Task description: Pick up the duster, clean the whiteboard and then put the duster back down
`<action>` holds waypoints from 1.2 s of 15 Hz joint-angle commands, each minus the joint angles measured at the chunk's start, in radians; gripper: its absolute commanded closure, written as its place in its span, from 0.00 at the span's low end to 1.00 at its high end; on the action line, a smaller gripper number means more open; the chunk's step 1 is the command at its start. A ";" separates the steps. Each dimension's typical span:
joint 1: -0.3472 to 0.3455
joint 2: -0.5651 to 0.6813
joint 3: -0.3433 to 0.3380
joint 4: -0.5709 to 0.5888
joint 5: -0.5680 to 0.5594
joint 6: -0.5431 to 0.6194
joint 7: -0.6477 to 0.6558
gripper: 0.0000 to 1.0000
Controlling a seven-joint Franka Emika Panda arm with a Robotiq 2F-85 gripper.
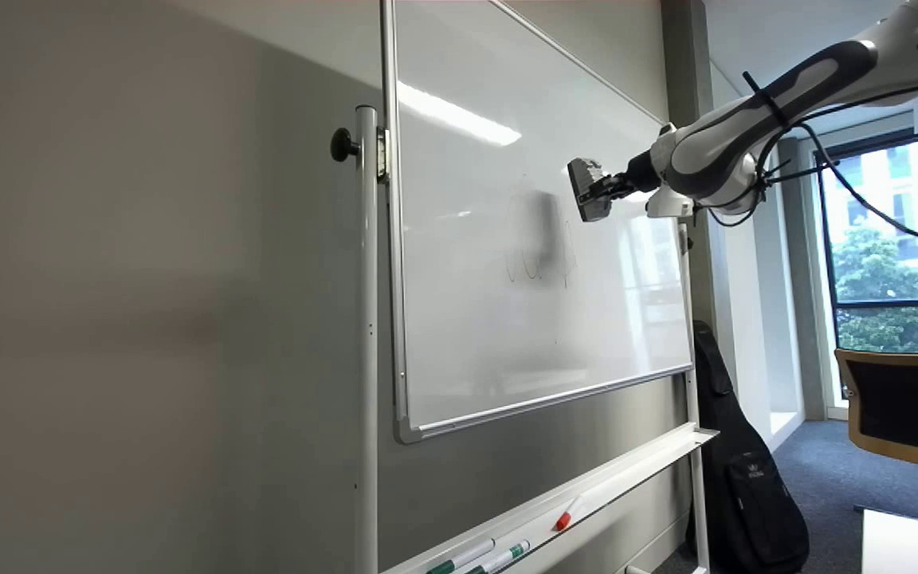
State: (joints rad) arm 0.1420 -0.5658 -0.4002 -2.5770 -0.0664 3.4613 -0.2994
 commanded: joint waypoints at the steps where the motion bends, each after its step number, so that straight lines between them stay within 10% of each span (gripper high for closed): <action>1: 0.056 0.104 -0.029 0.103 0.054 0.000 0.050 0.62; 11: 0.228 0.343 -0.179 0.312 0.104 0.000 0.238 0.62; 18: 0.269 0.310 -0.139 0.278 0.097 0.000 0.235 0.62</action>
State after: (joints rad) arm 0.3561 -0.3142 -0.5653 -2.3522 0.0173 3.4613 -0.0981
